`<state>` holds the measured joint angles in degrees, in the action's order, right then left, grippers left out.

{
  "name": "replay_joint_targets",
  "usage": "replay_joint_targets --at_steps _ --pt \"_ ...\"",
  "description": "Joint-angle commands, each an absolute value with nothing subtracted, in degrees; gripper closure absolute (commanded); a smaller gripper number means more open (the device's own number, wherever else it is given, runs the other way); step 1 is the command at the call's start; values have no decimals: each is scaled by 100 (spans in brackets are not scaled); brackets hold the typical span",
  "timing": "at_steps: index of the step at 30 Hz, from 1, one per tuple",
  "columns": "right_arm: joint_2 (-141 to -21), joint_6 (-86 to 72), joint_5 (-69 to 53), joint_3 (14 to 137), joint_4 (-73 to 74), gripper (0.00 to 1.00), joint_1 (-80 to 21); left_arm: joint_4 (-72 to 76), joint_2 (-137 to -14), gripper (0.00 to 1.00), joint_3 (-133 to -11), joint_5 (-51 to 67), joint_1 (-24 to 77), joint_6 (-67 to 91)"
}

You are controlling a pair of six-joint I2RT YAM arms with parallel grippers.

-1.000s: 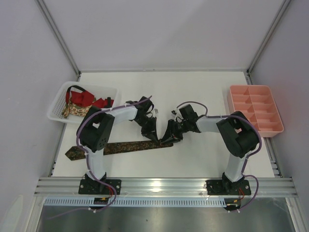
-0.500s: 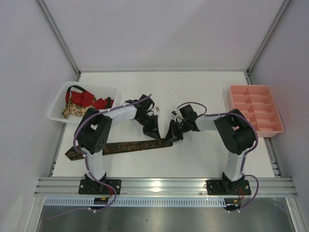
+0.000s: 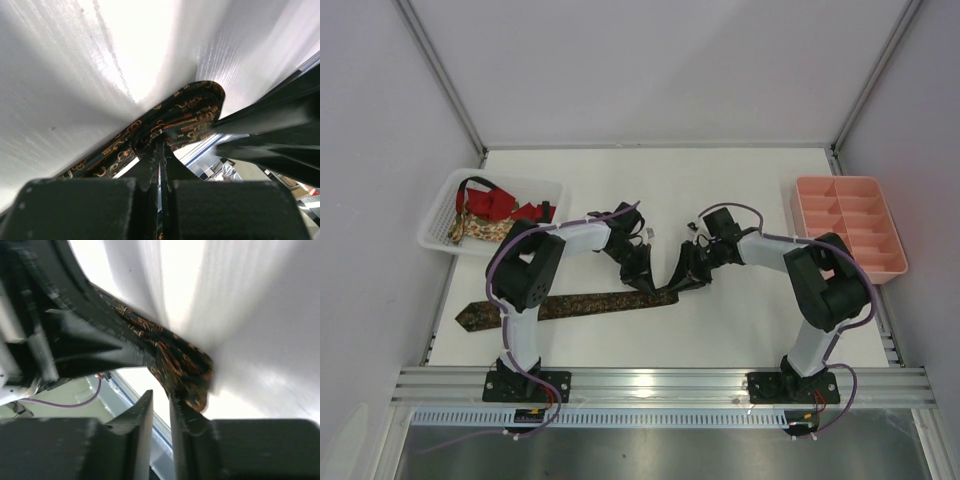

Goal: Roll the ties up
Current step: Roll the tie

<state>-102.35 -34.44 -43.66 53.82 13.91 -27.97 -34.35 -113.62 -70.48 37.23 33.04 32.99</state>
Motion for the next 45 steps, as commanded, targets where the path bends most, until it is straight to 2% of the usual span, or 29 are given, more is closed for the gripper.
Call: replay_joint_targets --at_steps 1,3,8,16,22,25,28,31,34,45 --pt "-9818 -2972 -4166 5537 2021 70 -2619 -3349 -11338 99 -6935 3648 3243 3217" --pt "-9756 -2892 -4209 5458 2022 59 -2567 -3392 -11338 100 -6934 3630 3226 3182" --pt "-9957 -2865 -4604 5248 1628 45 -2558 -3454 -11347 99 -6943 3586 3191 3103" --pt "-10616 -2997 -4773 5273 1134 46 -2707 -3489 -11382 100 -6917 3551 3173 3024" --pt "-10784 -3199 -4816 5300 906 53 -2742 -3489 -11391 100 -6891 3533 3182 2980" --pt "-10688 -3278 -4799 5265 888 67 -2725 -3463 -11399 100 -6917 3551 3190 2962" --pt "-10565 -3270 -4772 5247 1002 86 -2663 -3489 -11452 100 -7039 3560 3225 2936" --pt "-10389 -3243 -4659 5212 1221 96 -2584 -3524 -11557 100 -7206 3560 3322 2944" --pt "-10143 -3243 -4676 5081 1318 100 -2470 -3560 -11689 99 -7444 3577 3436 2979" --pt "-9115 -2918 -4307 4799 2205 100 -2101 -3691 -12243 99 -8480 3788 4025 3208"
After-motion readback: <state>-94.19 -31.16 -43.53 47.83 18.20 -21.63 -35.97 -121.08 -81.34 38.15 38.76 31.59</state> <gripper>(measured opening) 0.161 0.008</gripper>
